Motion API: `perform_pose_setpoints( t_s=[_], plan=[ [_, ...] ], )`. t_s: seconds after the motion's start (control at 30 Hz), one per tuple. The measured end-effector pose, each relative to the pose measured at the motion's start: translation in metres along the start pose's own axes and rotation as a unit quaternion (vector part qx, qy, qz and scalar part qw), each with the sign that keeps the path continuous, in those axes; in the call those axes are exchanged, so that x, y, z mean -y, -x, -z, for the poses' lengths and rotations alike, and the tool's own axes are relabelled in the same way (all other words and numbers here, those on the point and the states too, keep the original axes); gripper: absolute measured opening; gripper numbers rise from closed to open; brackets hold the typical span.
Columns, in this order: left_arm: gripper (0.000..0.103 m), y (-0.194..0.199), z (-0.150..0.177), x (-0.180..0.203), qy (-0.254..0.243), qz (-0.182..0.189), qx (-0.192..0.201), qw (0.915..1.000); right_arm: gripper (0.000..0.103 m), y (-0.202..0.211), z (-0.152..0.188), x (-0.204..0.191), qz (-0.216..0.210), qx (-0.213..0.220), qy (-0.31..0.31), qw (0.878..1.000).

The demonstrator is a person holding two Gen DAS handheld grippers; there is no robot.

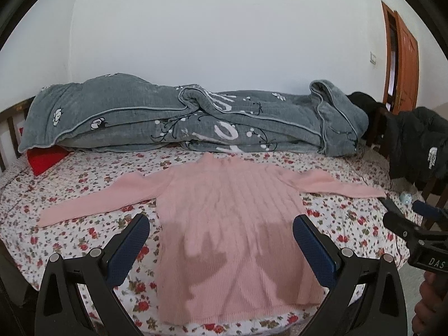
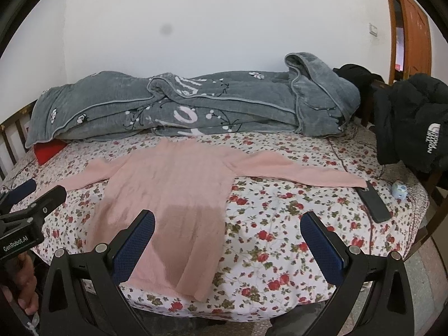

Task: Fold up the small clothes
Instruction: 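Grasp the sweater sleeve cuff with the left gripper and lift it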

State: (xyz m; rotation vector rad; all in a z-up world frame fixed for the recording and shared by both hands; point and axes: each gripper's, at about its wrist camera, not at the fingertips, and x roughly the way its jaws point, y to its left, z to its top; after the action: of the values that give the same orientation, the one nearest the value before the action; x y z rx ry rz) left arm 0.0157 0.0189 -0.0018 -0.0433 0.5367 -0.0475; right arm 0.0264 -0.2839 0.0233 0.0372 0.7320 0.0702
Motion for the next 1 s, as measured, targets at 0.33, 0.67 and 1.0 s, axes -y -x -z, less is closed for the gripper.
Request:
perform_pose_setpoints(
  t_s=[0.33, 0.67, 1.0],
  plan=[
    [0.101, -0.063, 0.028, -0.100, 0.067, -0.051, -0.036, 0.9958, 0.102, -0.053, 0.004, -0.026, -0.007, -0.005, 0.020, 1.000],
    [0.096, -0.105, 0.066, -0.246, 0.153, -0.145, -0.081, 0.9741, 0.099, -0.116, 0.018, -0.059, -0.042, -0.043, 0.033, 0.998],
    [0.091, -0.131, 0.086, -0.359, 0.272, -0.163, -0.096, 0.9434, 0.094, -0.141, 0.032, -0.070, -0.044, -0.048, 0.033, 0.997]
  ],
)
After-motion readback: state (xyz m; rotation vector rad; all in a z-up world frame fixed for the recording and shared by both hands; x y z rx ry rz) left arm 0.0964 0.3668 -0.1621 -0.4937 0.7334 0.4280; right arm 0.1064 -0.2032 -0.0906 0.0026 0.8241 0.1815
